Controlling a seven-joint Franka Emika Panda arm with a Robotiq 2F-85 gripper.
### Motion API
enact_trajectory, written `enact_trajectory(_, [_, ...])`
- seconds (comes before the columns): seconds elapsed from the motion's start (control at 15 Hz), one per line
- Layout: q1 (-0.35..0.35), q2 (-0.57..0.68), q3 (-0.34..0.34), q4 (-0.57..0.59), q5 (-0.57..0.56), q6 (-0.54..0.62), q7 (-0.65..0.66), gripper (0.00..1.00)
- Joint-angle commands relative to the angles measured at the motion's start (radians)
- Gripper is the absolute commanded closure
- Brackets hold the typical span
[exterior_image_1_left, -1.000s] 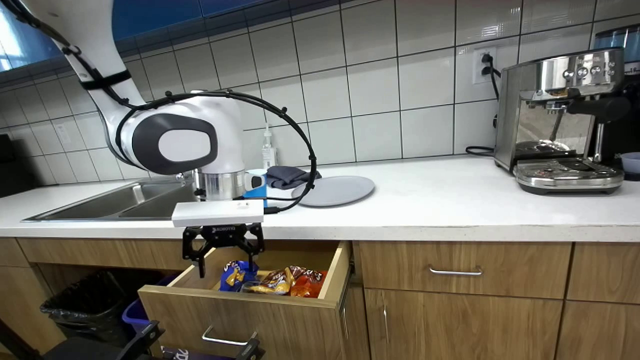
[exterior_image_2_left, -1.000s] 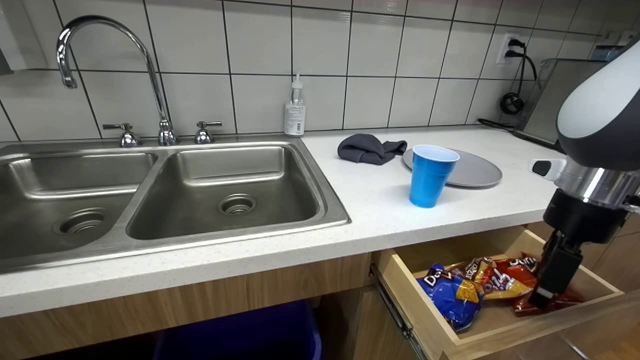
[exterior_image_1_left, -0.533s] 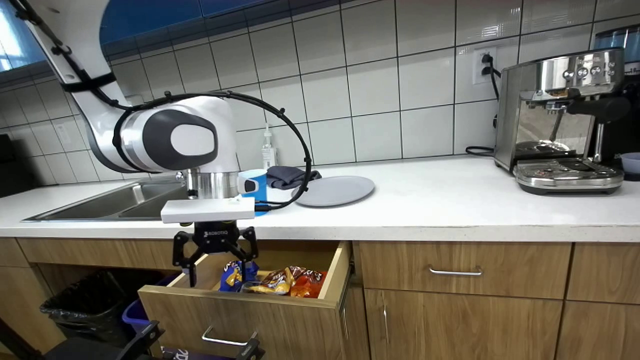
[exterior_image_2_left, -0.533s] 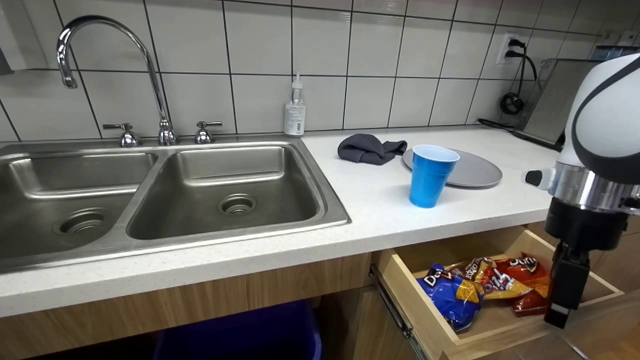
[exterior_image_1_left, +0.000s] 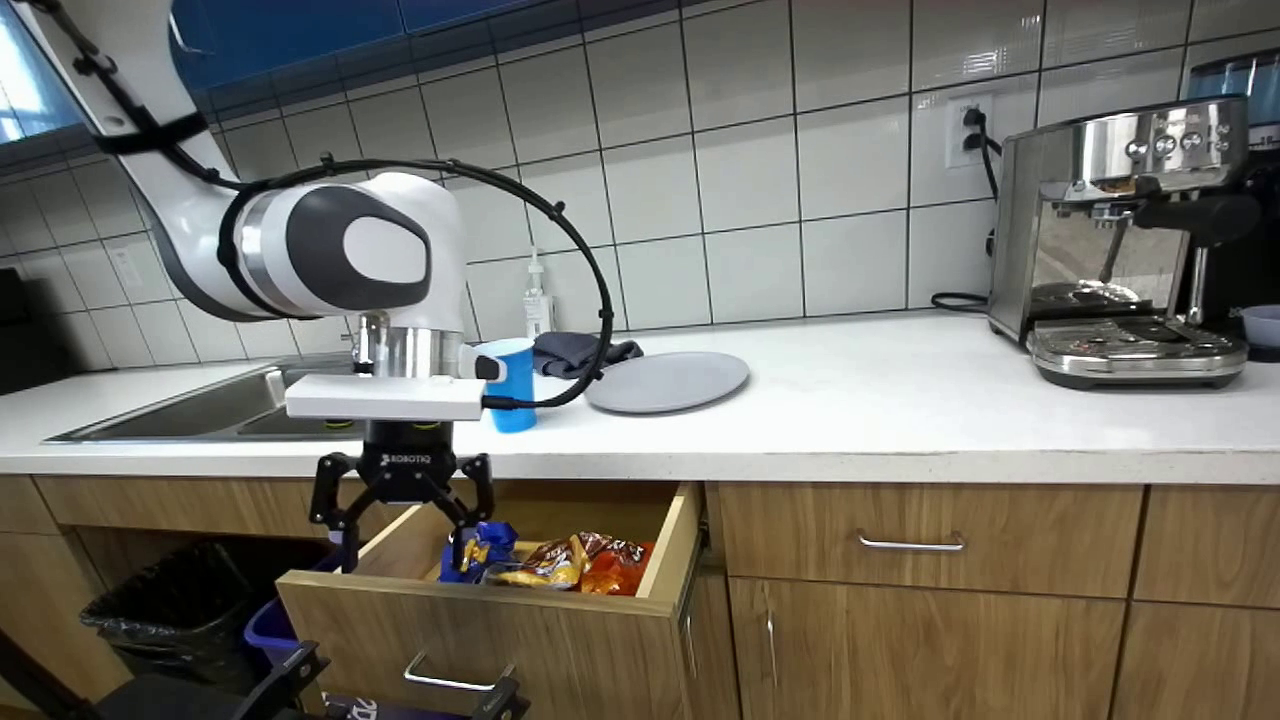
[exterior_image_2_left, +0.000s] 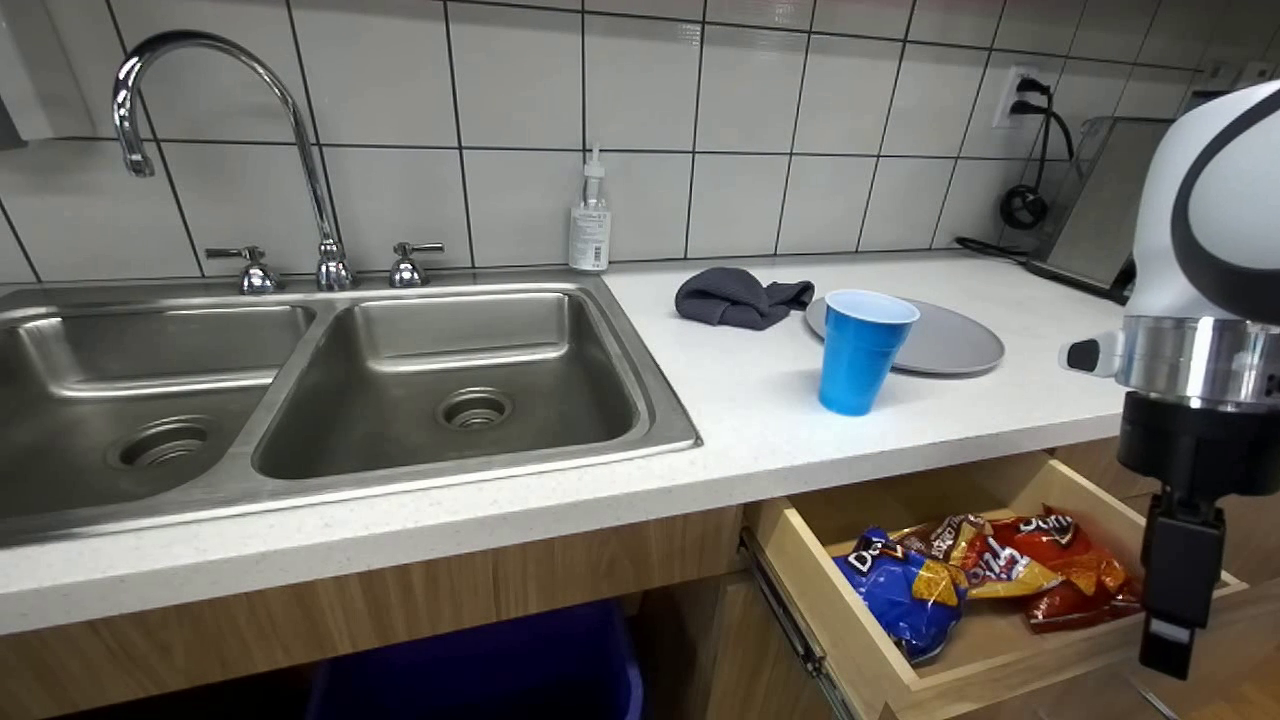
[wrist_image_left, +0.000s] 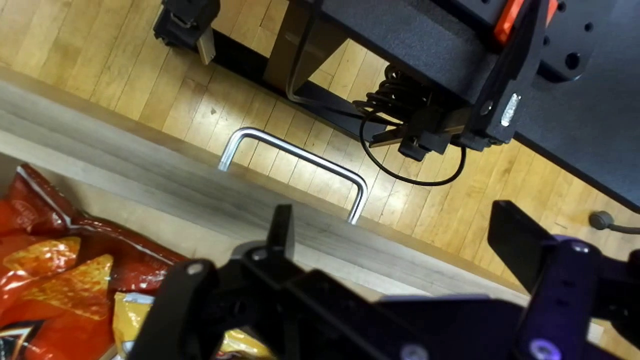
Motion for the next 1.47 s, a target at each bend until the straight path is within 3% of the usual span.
enact_trajectory(0.0, [-0.056, -0.036, 0.039, -0.007, -0.038, -0.067, 0.071, 0.0])
enact_trajectory(0.4, [-0.084, 0.004, 0.04, 0.0, -0.042, -0.084, 0.098, 0.0])
enact_trajectory(0.93, [-0.101, 0.11, 0.039, 0.0, -0.138, -0.029, 0.289, 0.0])
enact_trajectory(1.4, [-0.118, 0.192, 0.046, 0.001, -0.098, 0.091, 0.379, 0.0])
